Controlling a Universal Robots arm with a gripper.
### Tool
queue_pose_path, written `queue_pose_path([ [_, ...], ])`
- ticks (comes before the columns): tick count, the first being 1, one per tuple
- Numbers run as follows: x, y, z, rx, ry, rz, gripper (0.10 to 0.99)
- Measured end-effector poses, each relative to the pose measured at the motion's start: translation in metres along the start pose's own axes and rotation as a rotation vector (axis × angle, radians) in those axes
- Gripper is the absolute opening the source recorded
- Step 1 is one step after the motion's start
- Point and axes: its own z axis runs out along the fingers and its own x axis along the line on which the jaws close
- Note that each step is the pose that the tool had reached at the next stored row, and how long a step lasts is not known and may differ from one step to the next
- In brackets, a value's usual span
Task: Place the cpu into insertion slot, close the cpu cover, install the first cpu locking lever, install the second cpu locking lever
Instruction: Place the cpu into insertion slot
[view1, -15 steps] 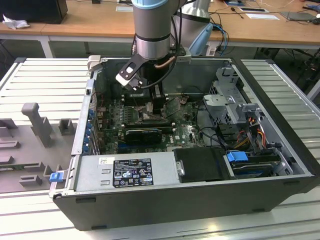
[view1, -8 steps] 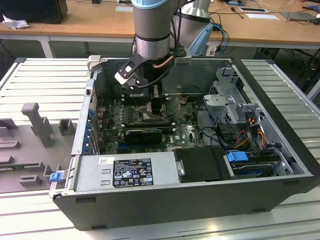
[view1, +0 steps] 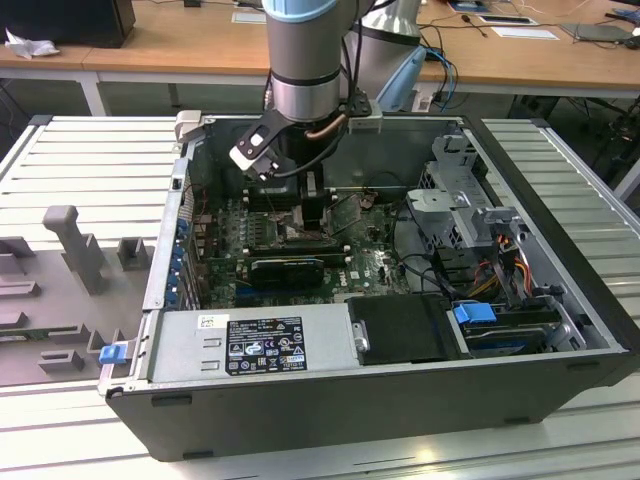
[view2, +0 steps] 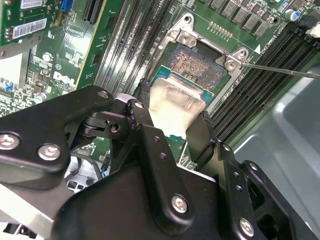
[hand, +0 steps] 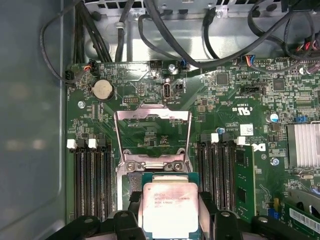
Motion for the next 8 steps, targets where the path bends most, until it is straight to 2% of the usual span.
queue_pose_path([
  [8,0.0007,-0.0005,0.0048,0.001,-0.0006,0.007,0.529],
])
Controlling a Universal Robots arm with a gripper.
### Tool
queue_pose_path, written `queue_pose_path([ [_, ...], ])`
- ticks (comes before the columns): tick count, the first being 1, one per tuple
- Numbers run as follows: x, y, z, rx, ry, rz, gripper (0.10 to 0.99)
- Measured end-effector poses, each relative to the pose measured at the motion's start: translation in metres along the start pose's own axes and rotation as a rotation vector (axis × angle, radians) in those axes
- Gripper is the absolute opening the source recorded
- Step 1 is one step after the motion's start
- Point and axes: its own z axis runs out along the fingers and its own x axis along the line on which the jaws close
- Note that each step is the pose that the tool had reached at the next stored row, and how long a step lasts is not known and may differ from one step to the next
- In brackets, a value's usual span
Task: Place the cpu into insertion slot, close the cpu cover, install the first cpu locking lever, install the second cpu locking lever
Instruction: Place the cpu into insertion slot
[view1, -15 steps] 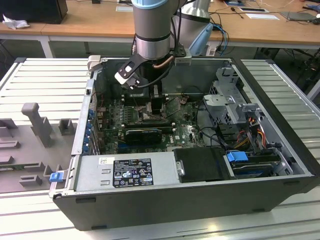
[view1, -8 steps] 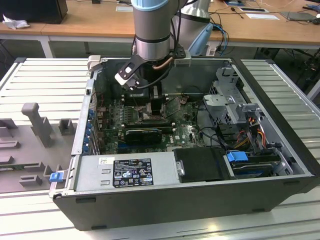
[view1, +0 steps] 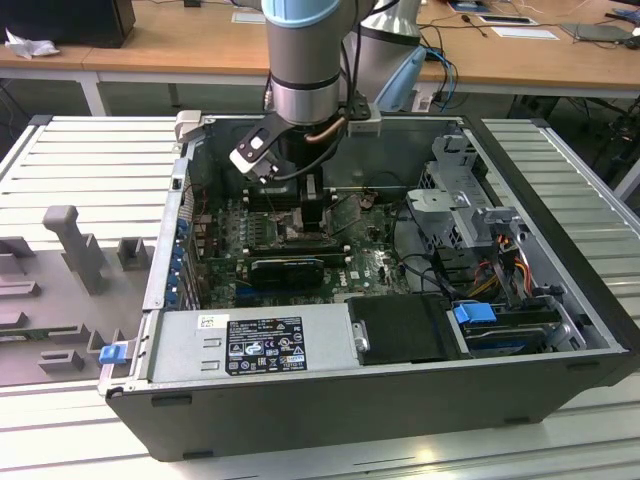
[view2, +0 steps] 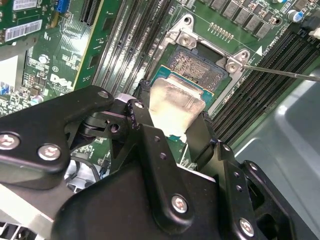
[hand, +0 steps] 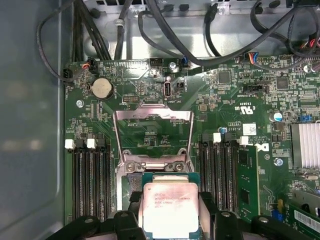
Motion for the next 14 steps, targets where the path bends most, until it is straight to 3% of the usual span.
queue_pose_path([
  [9,0.002,-0.0056,0.006,0.0,-0.0008,0.007,0.529],
  [14,0.0026,-0.0075,0.0123,0.001,0.0048,-0.06,0.529],
])
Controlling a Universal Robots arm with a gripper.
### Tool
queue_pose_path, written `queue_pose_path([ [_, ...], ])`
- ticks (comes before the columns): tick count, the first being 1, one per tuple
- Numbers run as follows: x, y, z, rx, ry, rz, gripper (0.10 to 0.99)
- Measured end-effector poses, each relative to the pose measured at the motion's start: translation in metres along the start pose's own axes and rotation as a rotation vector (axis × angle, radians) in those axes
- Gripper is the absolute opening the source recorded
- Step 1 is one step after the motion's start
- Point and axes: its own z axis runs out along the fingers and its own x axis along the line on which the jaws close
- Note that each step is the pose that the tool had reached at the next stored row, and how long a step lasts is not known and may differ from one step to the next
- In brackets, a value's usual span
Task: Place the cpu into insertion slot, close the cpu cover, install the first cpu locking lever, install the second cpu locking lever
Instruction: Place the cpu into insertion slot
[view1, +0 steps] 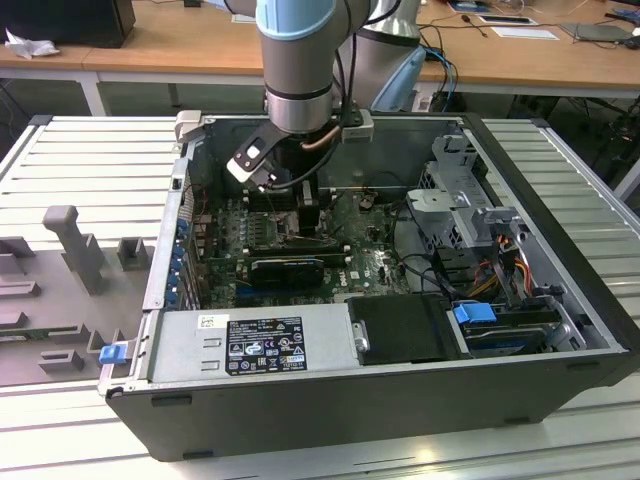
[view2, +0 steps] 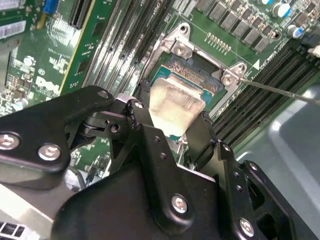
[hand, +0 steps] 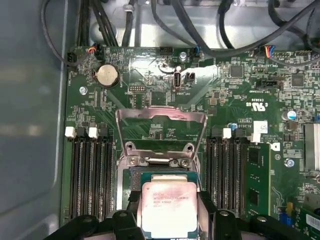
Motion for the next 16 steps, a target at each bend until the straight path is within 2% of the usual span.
queue_pose_path([
  [6,0.0037,-0.0037,0.0059,0.0,-0.0011,0.015,0.529],
  [16,0.0077,-0.0044,0.0123,0.0,-0.0021,0.025,0.529],
])
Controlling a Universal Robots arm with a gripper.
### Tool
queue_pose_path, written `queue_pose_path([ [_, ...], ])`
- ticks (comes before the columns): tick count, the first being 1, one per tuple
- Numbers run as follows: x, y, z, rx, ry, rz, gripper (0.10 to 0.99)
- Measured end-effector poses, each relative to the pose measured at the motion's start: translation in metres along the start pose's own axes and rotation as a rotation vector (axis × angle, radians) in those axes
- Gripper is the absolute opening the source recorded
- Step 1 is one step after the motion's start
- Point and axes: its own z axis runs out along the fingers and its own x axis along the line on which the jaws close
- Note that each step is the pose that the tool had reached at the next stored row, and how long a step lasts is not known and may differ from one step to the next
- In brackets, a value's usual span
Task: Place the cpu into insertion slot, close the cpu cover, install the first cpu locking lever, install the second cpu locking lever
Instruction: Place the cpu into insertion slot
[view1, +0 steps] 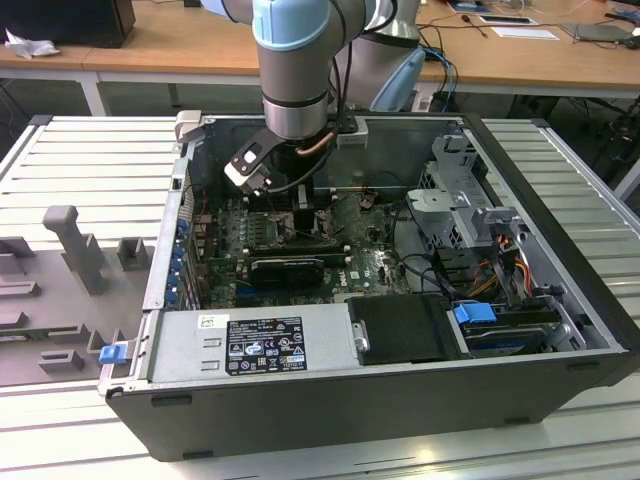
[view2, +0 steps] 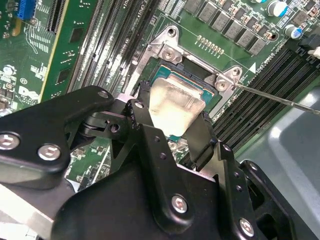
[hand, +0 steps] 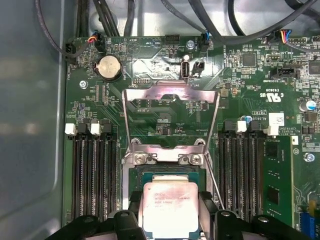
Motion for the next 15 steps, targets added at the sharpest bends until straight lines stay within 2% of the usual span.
queue_pose_path([
  [12,0.0027,-0.0001,0.005,0.0,-0.0012,0.012,0.529],
  [13,0.0027,-0.0001,0.0051,0.0,-0.0011,0.012,0.545],
  [14,0.0027,-0.0001,0.0051,0.0,-0.0011,0.012,0.608],
  [15,0.0027,-0.0001,0.0051,0.0,-0.0011,0.012,0.608],
])
